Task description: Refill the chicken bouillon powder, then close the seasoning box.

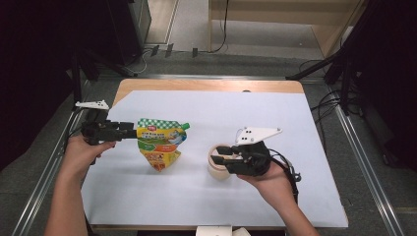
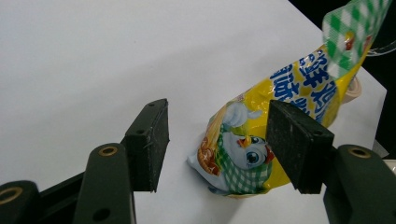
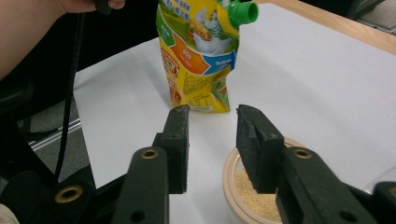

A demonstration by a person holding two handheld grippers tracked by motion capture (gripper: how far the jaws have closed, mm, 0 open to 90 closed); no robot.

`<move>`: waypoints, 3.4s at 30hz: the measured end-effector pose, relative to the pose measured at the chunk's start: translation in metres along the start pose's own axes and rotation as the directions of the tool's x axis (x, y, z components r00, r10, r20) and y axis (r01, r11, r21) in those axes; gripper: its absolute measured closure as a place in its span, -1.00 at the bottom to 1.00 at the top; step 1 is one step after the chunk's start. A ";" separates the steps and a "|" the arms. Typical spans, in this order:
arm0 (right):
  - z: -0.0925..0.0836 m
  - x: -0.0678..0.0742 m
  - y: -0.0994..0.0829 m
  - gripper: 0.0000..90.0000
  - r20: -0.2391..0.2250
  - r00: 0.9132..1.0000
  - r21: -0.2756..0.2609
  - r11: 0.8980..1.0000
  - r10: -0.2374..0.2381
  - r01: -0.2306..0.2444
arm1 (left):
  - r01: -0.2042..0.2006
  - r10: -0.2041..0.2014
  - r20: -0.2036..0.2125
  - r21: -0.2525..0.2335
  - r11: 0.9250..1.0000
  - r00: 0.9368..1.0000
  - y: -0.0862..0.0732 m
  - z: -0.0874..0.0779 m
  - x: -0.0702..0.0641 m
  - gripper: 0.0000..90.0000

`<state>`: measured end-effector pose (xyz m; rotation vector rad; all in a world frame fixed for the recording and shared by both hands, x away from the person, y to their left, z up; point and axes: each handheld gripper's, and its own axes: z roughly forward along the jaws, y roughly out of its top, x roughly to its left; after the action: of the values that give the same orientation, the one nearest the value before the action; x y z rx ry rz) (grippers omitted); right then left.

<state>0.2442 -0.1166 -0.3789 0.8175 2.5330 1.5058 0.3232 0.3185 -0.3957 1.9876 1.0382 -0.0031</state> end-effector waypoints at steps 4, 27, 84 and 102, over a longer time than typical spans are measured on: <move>-0.012 -0.006 0.005 0.58 -0.001 1.000 -0.016 1.000 0.012 -0.012 | -0.004 0.004 0.028 0.003 1.000 1.000 0.000 0.002 -0.001 -0.12; -0.067 -0.058 -0.003 1.00 0.166 0.982 -0.059 0.995 0.092 -0.083 | 0.005 -0.005 0.019 0.022 1.000 1.000 0.001 0.010 -0.001 -0.17; -0.024 -0.087 -0.049 0.26 0.155 0.976 -0.020 0.988 0.153 -0.152 | 0.001 -0.001 0.018 0.015 1.000 1.000 0.001 0.011 0.001 -0.17; -0.029 -0.118 -0.076 -0.26 0.246 0.960 -0.056 0.991 0.133 -0.123 | 0.003 -0.003 0.008 0.016 1.000 1.000 0.000 0.010 0.002 -0.18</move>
<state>0.3049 -0.2247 -0.4508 1.1078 2.3002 1.3828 0.3287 0.3129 -0.4026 1.9984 1.0390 -0.0214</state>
